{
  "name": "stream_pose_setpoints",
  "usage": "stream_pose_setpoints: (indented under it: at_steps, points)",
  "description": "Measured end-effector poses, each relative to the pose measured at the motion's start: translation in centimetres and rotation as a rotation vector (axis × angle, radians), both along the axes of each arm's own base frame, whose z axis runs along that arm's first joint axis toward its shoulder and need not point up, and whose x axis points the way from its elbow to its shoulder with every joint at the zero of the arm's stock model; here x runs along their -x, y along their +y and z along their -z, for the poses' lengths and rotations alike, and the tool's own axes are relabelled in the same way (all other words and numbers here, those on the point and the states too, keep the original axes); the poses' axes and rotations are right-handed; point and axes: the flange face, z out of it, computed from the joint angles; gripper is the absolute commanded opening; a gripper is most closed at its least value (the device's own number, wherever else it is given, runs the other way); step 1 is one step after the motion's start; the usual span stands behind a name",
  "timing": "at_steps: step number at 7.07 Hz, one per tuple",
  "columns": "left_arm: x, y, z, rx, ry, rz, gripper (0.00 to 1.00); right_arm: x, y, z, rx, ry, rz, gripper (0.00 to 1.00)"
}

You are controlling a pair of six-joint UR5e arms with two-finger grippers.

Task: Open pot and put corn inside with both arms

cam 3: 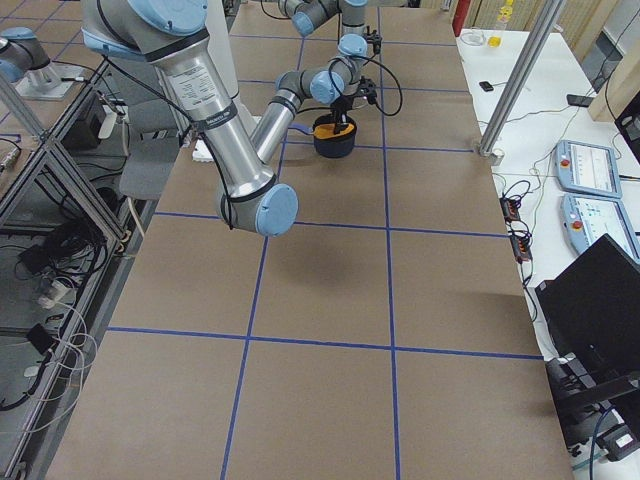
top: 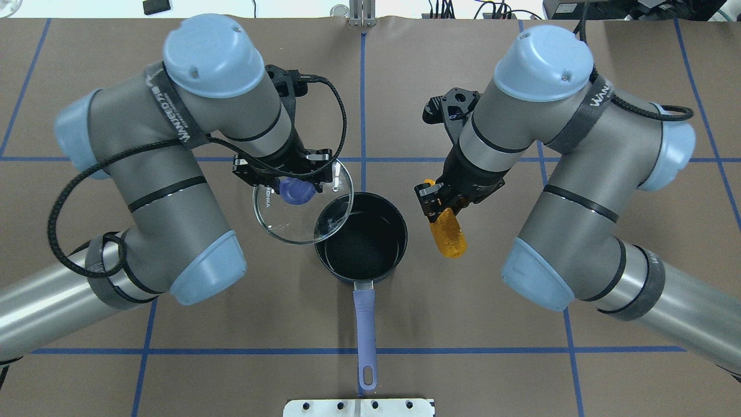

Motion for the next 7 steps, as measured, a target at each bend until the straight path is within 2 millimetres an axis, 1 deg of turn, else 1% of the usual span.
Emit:
stream_pose_setpoints:
  at_steps: [1,2,3,4,5,6,7]
  points:
    - [1.7,-0.5,-1.7,-0.022,-0.01,-0.014,0.61,2.2,0.2,0.7,0.014,-0.05,-0.025,0.29]
    - [2.7,-0.9,-2.9,-0.036,-0.02,-0.024,0.61,4.2,0.3,1.1,0.015,-0.09,-0.043,0.3]
    - [3.3,-1.2,-3.6,-0.046,-0.027,-0.031,0.61,6.1,0.2,2.1,0.007,-0.108,-0.066,0.59]
    - [3.5,-1.3,-3.9,-0.052,-0.031,-0.034,0.61,7.6,0.3,3.0,0.004,-0.112,-0.09,1.0]
    - [3.6,-1.4,-4.3,-0.053,-0.035,-0.035,0.61,8.4,0.5,3.4,0.004,-0.112,-0.099,1.0]
    - [3.8,-1.4,-5.4,-0.054,-0.043,-0.041,0.61,8.8,0.8,3.4,-0.001,-0.11,-0.097,1.0]
    - [4.4,-1.2,-7.2,-0.061,-0.057,-0.054,0.61,8.8,0.9,3.4,-0.004,-0.111,-0.092,1.0]
